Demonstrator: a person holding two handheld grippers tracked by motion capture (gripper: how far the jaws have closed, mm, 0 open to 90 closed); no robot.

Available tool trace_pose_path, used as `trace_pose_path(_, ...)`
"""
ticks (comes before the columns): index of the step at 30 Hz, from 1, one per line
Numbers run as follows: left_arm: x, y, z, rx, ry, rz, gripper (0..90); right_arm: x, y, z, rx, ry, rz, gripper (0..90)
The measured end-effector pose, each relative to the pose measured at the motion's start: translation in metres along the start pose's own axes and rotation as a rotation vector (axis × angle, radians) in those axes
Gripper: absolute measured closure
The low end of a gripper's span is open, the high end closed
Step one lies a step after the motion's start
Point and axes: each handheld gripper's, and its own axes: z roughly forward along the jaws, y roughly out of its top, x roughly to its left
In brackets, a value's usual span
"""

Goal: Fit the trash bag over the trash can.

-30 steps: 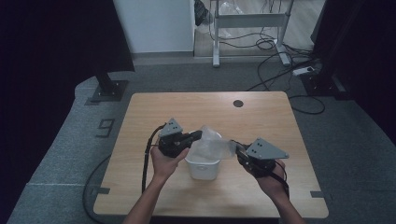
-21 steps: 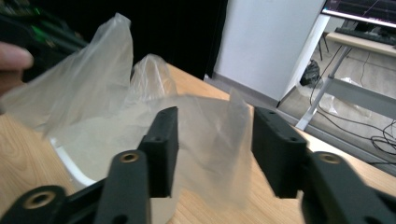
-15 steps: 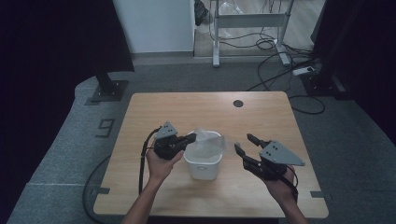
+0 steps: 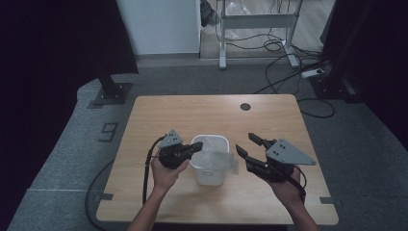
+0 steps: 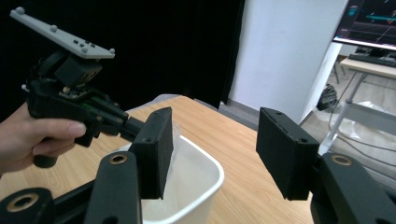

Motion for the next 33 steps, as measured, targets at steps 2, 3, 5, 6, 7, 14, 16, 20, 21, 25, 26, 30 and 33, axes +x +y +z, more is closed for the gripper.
trace_pose_path(2,-0.001,-0.002,0.0,0.0,-0.003,0.0,90.0,-0.001,0.002,0.008,0.007,0.013,0.011,46.2)
trace_pose_path(3,-0.002,-0.003,0.0,-0.001,-0.005,0.001,90.0,-0.001,0.002,0.01,0.01,0.02,0.019,46.5)
trace_pose_path(5,-0.002,-0.004,0.0,-0.001,-0.006,-0.001,90.0,0.001,0.004,0.017,0.013,0.041,0.031,48.4)
trace_pose_path(6,-0.003,-0.005,0.0,-0.001,-0.006,-0.001,90.0,0.003,0.004,0.02,0.015,0.052,0.035,49.4)
trace_pose_path(7,-0.003,-0.005,0.001,0.0,-0.006,-0.001,90.0,0.005,0.005,0.022,0.015,0.063,0.034,50.2)
trace_pose_path(14,-0.005,-0.006,0.0,0.0,-0.012,0.005,90.0,0.024,0.004,0.034,0.054,0.113,-0.001,57.0)
trace_pose_path(16,-0.006,-0.006,-0.001,-0.004,-0.014,0.004,90.0,0.025,0.0,0.037,0.072,0.122,0.005,57.9)
trace_pose_path(20,-0.004,-0.007,-0.002,-0.004,-0.007,0.001,90.0,0.026,-0.009,0.041,0.098,0.136,0.012,59.0)
trace_pose_path(21,-0.003,-0.007,-0.003,-0.004,-0.005,-0.002,90.0,0.027,-0.012,0.042,0.104,0.139,0.015,59.1)
trace_pose_path(25,0.003,-0.008,-0.004,-0.005,0.007,-0.017,90.0,0.027,-0.021,0.041,0.116,0.146,0.029,58.5)
trace_pose_path(26,0.004,-0.008,-0.004,-0.005,0.01,-0.02,90.0,0.027,-0.023,0.041,0.115,0.147,0.034,58.2)
trace_pose_path(30,0.009,-0.01,-0.005,-0.005,0.021,-0.035,90.0,0.028,-0.026,0.035,0.1,0.164,0.032,56.9)
trace_pose_path(33,0.011,-0.011,-0.006,-0.006,0.028,-0.043,90.0,0.032,-0.024,0.027,0.085,0.186,0.012,53.7)
